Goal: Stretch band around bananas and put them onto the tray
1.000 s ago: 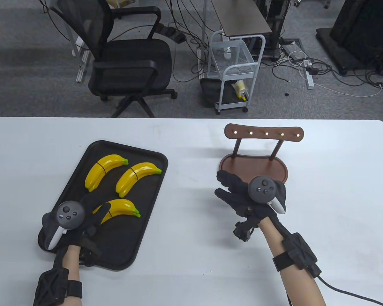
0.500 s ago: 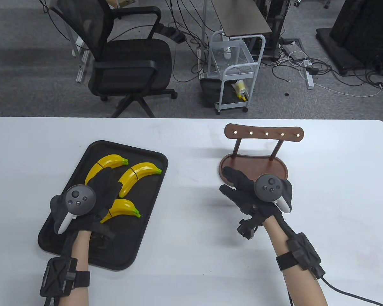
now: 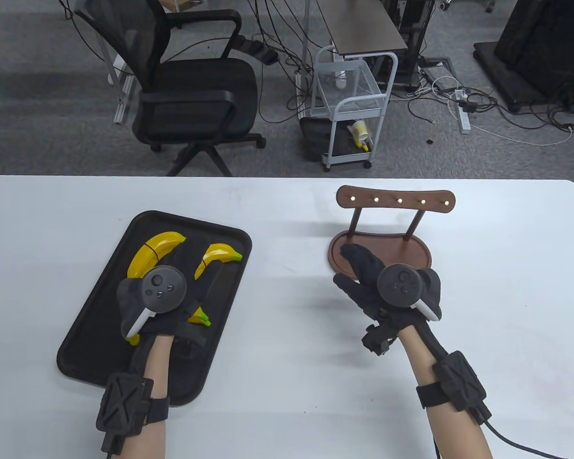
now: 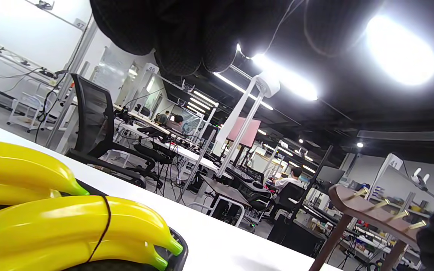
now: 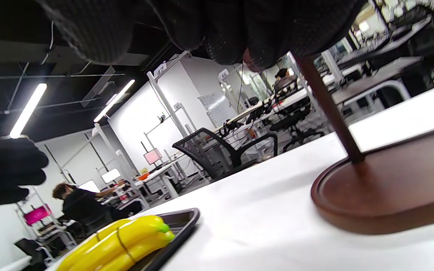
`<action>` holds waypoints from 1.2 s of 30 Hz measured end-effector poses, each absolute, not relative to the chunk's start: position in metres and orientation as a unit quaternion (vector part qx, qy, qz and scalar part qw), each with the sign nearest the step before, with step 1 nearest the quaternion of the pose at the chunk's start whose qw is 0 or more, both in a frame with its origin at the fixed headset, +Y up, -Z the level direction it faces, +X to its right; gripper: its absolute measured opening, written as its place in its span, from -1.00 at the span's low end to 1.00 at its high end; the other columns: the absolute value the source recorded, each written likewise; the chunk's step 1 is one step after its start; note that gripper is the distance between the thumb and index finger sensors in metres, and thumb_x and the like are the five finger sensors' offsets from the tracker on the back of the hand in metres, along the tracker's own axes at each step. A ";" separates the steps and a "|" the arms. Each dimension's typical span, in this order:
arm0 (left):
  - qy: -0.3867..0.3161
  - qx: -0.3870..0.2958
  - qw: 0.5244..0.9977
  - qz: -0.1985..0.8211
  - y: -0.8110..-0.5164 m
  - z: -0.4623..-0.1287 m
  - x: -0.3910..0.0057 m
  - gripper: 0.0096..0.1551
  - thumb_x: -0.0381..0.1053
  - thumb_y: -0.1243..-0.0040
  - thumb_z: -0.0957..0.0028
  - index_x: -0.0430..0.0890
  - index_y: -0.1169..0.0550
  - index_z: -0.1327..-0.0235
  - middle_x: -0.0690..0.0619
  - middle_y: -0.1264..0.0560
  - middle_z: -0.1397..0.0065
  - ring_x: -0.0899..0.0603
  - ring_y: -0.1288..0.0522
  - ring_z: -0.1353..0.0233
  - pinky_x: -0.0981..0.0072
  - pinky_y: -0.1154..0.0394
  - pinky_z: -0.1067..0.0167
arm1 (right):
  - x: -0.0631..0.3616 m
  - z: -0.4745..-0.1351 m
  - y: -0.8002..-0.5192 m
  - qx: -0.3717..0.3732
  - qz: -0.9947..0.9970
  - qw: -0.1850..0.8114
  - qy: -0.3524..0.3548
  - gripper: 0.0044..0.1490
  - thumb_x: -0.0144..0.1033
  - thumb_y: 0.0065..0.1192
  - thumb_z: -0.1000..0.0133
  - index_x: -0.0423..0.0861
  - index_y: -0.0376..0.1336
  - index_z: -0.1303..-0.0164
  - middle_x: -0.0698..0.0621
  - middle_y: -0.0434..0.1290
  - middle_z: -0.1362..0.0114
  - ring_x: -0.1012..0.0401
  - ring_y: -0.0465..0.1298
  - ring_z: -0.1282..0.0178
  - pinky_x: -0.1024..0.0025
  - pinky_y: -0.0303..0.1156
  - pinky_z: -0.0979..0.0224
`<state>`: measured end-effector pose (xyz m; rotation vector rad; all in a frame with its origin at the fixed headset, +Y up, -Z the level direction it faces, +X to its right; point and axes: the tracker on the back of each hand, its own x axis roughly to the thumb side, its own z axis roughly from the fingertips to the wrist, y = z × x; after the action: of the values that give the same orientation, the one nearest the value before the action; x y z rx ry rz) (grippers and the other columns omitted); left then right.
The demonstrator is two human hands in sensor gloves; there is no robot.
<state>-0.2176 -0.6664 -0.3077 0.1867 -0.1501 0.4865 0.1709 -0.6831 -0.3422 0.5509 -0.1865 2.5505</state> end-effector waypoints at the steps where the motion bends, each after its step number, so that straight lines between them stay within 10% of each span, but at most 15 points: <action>1: -0.078 0.093 0.965 0.231 -0.666 -0.307 -0.212 -0.27 0.28 0.00 -0.31 0.00 -0.24 -0.68 -0.08 -0.24 -0.79 -0.35 -0.31 -0.70 -0.29 -0.23 -0.55 | 0.169 -0.340 -0.681 0.199 0.946 0.243 -0.073 -0.09 0.05 0.08 -0.28 -0.23 0.00 -0.70 -0.31 0.15 -0.70 -0.30 0.23 -0.61 -0.25 0.27 -0.44; 36: -0.055 0.075 0.990 0.101 -0.678 -0.303 -0.182 -0.20 0.35 0.23 -0.30 0.05 -0.11 -0.76 -0.13 -0.03 -0.87 -0.43 -0.02 -0.80 -0.50 0.00 -0.52 | 0.146 -0.325 -0.693 0.134 0.985 -0.016 -0.111 -0.01 0.22 -0.55 -0.27 -0.14 -0.27 -0.82 -0.39 -0.22 -0.81 -0.41 -0.23 -0.70 -0.57 -0.06 -0.44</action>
<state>-0.1819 -0.6783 -0.3032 0.1509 -0.1102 0.2036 0.1462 -0.6933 -0.3253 0.4253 -0.3525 3.1241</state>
